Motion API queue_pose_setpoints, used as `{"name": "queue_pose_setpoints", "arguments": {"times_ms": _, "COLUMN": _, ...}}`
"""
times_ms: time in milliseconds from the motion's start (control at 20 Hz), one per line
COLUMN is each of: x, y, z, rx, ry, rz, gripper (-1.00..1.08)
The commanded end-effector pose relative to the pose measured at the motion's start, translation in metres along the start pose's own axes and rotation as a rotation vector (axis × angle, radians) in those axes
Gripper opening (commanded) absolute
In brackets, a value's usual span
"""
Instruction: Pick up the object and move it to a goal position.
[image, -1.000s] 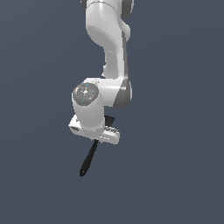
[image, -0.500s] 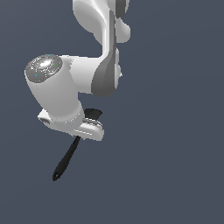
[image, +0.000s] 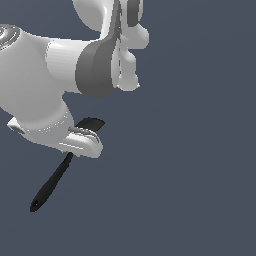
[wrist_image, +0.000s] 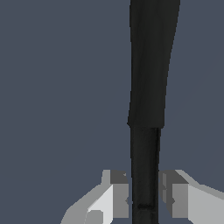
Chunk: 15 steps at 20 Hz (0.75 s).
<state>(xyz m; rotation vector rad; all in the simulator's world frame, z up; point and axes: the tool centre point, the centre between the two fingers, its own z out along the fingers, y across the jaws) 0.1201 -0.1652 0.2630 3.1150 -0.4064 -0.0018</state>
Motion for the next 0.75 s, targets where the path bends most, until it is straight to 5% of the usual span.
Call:
{"name": "queue_pose_setpoints", "arguments": {"times_ms": 0, "x": 0.005, "y": 0.005, "z": -0.010, "rx": 0.000, "ry": 0.001, "rz": -0.001, "gripper": -1.00}}
{"name": "queue_pose_setpoints", "arguments": {"times_ms": 700, "x": 0.014, "y": 0.014, "z": -0.026, "rx": 0.000, "ry": 0.001, "rz": -0.001, "gripper": -1.00}}
